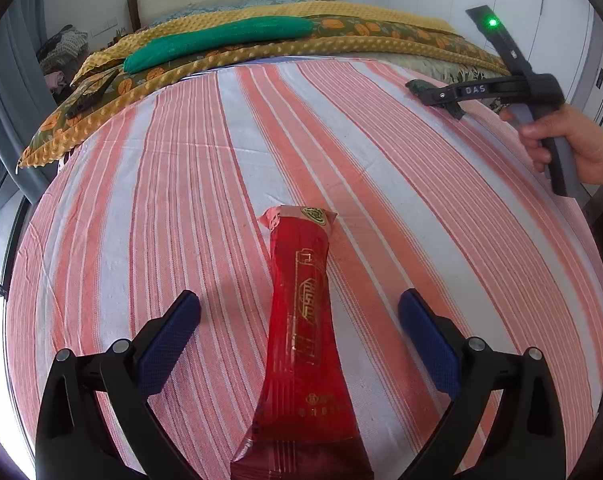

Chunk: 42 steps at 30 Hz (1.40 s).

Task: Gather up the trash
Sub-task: 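Grasp the dark green packet with the right tool while the left tool holds the red bar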

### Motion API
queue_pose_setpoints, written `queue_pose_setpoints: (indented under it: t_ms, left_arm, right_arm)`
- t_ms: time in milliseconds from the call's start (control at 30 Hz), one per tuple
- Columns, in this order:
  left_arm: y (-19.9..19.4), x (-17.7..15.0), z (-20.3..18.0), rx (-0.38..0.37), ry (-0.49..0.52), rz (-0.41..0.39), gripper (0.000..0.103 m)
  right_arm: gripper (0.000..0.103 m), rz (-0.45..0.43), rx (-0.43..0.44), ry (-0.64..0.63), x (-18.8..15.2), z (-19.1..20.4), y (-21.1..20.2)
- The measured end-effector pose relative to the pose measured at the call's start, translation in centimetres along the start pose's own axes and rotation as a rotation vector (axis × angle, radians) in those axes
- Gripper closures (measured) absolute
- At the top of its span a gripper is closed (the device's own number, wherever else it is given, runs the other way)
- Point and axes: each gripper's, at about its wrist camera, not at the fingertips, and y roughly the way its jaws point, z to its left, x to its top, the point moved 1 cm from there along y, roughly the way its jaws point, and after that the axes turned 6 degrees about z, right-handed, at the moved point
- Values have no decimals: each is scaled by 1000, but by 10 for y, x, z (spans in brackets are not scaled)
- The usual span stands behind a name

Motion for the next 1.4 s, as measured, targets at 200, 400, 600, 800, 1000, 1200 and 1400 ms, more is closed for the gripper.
queue_pose_setpoints:
  t_ms: [200, 400, 600, 800, 1000, 1200, 1400]
  left_arm:
    - [0, 0, 0, 0, 0, 0, 5]
    - [0, 0, 0, 0, 0, 0, 5]
    - [0, 0, 0, 0, 0, 0, 5]
    - [0, 0, 0, 0, 0, 0, 5]
    - [0, 0, 0, -1, 0, 0, 5]
    - [0, 1, 1, -1, 0, 0, 5]
    - [0, 1, 1, -1, 0, 0, 5]
  right_arm:
    - [65, -4, -42, -12, -51, 50, -50]
    - [64, 3, -51, 93, -127, 126, -84]
    - [19, -26, -48, 102, -162, 161, -74]
    - [16, -16, -78, 31, -169, 165, -71]
    - [14, -15, -74, 35, -169, 165, -69]
    - [13, -15, -74, 37, -170, 165, -68]
    - [13, -16, -74, 38, -170, 165, -68]
